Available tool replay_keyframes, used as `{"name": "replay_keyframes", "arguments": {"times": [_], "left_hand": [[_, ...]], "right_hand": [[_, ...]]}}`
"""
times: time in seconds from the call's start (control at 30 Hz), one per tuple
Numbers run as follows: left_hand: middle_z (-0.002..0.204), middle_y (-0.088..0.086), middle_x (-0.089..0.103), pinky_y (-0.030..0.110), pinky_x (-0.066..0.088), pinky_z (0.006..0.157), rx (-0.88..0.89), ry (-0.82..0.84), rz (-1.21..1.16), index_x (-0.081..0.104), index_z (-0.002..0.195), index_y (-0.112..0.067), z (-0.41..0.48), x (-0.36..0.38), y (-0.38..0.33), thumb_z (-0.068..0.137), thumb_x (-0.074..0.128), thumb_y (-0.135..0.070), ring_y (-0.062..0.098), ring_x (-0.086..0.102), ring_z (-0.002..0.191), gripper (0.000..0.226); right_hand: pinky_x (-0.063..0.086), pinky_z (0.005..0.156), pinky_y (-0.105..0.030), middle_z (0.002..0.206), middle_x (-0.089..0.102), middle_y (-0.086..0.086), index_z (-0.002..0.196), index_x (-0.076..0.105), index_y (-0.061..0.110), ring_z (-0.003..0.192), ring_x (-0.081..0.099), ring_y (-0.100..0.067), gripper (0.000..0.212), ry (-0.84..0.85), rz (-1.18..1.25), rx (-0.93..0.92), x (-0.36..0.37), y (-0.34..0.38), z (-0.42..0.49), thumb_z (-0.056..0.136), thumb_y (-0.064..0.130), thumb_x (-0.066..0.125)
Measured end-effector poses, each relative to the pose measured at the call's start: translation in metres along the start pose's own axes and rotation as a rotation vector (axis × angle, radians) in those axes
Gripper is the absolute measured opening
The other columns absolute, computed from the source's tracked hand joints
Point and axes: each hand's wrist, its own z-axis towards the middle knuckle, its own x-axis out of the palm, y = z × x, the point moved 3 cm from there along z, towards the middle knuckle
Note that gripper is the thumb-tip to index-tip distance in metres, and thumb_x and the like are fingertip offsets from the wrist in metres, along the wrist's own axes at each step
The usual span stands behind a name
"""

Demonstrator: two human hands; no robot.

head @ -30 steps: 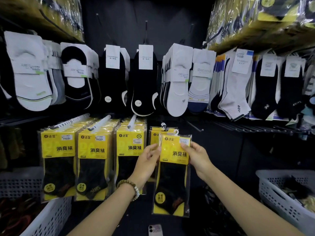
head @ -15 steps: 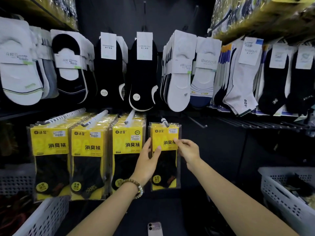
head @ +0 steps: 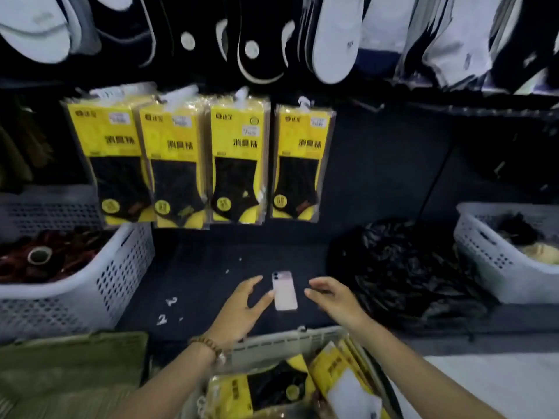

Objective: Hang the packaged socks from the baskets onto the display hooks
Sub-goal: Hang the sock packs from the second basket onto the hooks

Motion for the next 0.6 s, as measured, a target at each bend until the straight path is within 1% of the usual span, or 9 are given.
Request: {"name": "replay_keyframes", "arguments": {"times": [0.07,0.13,0.17,0.23,0.3,0.37,0.43,0.5,0.6], "left_hand": [[0.135,-0.004,0.043,0.014,0.045,0.082,-0.159,0.042,-0.016,0.036,0.143,-0.022,-0.036,0.023,0.051,0.091,0.053,-0.044,0.012,0.053,0.114,0.059],[0.12,0.002,0.055,0.019,0.049,0.072,-0.305,0.01,-0.023,0.043,0.139,-0.016,-0.071,0.039,0.093,0.09,0.057,-0.043,0.019,0.061,0.093,0.057],[0.123,0.005,0.057,0.029,0.05,0.084,-0.366,-0.015,-0.019,0.047,0.136,-0.012,-0.085,0.044,0.112,0.087,0.058,-0.048,0.024,0.061,0.1,0.061],[0.138,0.01,0.05,0.035,0.04,0.103,-0.475,-0.003,0.061,0.045,0.137,-0.009,-0.106,0.052,0.147,0.086,0.058,-0.053,0.026,0.052,0.121,0.069],[0.14,0.009,0.048,0.029,0.038,0.102,-0.53,0.112,0.202,0.044,0.136,-0.012,-0.119,0.055,0.172,0.089,0.056,-0.05,0.024,0.049,0.125,0.062],[0.123,0.006,0.059,0.024,0.042,0.09,-0.505,0.272,0.306,0.053,0.114,-0.023,-0.129,0.055,0.188,0.088,0.057,-0.051,0.019,0.056,0.112,0.039],[0.105,-0.002,0.062,0.016,0.044,0.08,-0.444,0.356,0.361,0.061,0.101,-0.025,-0.137,0.053,0.196,0.084,0.062,-0.05,0.012,0.06,0.098,0.031],[0.097,-0.005,0.064,0.007,0.042,0.071,-0.419,0.355,0.332,0.07,0.102,-0.02,-0.141,0.051,0.201,0.078,0.069,-0.049,0.008,0.06,0.091,0.038],[0.093,0.001,0.063,0.02,0.047,0.077,-0.44,0.361,0.275,0.068,0.093,-0.014,-0.144,0.052,0.2,0.073,0.074,-0.049,0.016,0.061,0.091,0.041]], "right_hand": [[0.044,0.067,-0.007,0.093,0.059,-0.002,0.111,0.06,-0.003,0.087,0.061,-0.006,0.029,0.036,-0.013,0.126,0.026,-0.056,-0.025,0.085,0.007,0.068],[0.039,0.058,-0.009,0.08,0.055,0.0,0.099,0.061,0.0,0.074,0.057,-0.005,0.017,0.105,-0.049,0.273,0.047,-0.106,-0.051,0.086,0.008,0.068],[0.037,0.055,-0.012,0.071,0.054,0.004,0.083,0.059,0.006,0.066,0.054,-0.007,0.011,0.172,-0.088,0.334,0.054,-0.124,-0.063,0.087,0.012,0.068],[0.035,0.049,-0.01,0.052,0.053,0.013,0.063,0.05,0.016,0.051,0.051,0.001,0.031,0.325,-0.145,0.401,0.063,-0.152,-0.077,0.089,0.013,0.065],[0.037,0.055,-0.006,0.067,0.06,0.012,0.071,0.057,0.019,0.066,0.055,0.001,0.021,0.444,-0.207,0.417,0.065,-0.163,-0.083,0.09,0.013,0.064],[0.04,0.064,-0.006,0.09,0.06,0.003,0.092,0.063,0.013,0.09,0.055,-0.008,0.006,0.532,-0.295,0.42,0.062,-0.168,-0.084,0.089,0.017,0.066],[0.046,0.074,-0.017,0.1,0.061,-0.01,0.108,0.063,-0.003,0.101,0.058,-0.017,0.032,0.594,-0.397,0.397,0.059,-0.176,-0.085,0.086,0.019,0.07],[0.047,0.086,-0.025,0.116,0.06,-0.012,0.119,0.059,-0.002,0.113,0.057,-0.021,0.049,0.578,-0.48,0.356,0.057,-0.179,-0.089,0.08,0.022,0.076],[0.046,0.091,-0.028,0.121,0.059,-0.005,0.116,0.06,0.007,0.114,0.056,-0.017,0.051,0.552,-0.569,0.255,0.054,-0.182,-0.092,0.074,0.027,0.081]]}}
